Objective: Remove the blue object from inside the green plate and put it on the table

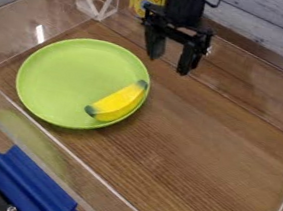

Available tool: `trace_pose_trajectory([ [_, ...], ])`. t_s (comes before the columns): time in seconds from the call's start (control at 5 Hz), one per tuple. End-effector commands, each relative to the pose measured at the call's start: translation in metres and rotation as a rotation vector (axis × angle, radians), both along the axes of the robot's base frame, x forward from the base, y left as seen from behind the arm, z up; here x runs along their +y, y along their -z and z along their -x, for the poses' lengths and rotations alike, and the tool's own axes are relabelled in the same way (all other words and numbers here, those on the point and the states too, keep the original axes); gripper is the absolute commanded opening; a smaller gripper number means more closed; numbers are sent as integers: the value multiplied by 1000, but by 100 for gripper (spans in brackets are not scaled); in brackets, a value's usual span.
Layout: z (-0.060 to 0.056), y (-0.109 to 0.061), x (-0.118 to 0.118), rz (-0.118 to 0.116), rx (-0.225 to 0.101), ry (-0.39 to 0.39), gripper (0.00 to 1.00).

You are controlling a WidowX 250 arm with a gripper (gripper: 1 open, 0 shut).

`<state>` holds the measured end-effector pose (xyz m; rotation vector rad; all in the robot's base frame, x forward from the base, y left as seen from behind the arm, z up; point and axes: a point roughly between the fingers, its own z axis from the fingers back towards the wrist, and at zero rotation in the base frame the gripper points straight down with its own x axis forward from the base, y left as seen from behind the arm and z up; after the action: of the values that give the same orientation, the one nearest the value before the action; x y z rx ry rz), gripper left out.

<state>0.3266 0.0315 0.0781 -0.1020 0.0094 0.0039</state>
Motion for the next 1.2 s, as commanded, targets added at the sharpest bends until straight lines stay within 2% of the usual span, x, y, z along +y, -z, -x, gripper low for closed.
trace_pose_trajectory([
  [0.0, -6, -8, 8, -4, -44, -14, 100],
  [1.0, -7, 17, 12, -3, -29, -47, 100],
])
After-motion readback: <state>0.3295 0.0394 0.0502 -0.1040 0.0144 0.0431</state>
